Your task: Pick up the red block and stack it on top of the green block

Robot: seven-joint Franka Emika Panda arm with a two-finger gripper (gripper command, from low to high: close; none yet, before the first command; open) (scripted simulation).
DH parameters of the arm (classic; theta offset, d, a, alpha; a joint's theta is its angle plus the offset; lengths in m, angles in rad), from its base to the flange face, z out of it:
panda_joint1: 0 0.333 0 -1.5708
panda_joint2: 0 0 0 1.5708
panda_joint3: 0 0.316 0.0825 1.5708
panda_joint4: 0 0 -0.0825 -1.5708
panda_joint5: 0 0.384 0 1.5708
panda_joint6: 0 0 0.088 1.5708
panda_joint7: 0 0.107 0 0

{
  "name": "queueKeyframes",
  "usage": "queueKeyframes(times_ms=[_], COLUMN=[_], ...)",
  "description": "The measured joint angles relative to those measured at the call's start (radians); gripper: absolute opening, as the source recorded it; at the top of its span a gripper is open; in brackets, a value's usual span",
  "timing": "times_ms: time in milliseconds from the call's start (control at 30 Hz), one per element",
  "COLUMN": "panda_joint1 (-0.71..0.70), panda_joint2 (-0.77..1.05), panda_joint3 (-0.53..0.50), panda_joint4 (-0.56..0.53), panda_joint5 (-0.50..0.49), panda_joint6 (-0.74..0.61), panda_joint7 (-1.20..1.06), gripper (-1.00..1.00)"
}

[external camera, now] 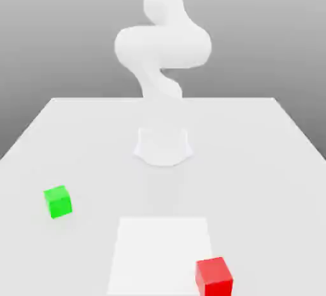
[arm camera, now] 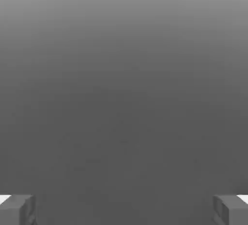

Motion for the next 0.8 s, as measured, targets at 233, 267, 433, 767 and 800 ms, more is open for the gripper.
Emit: queueKeyframes(times_ms=[233, 267, 433, 767, 800], panda_joint1=[0.013, 0.015, 0.026, 0.063, 0.066], panda_joint2=[0.260, 0.296, 0.478, 0.840, 0.876], panda_joint3=[0.030, 0.034, 0.053, 0.078, 0.080], panda_joint4=[-0.027, -0.031, -0.050, -0.087, -0.091], panda_joint5=[-0.014, -0.016, -0.027, -0.046, -0.047], panda_joint6=[0.089, 0.101, 0.163, 0.286, 0.299], panda_joint7=[-0.002, -0.003, -0.003, -0.007, -0.008], gripper=[0.00, 0.00, 0.00, 0.00, 0.00])
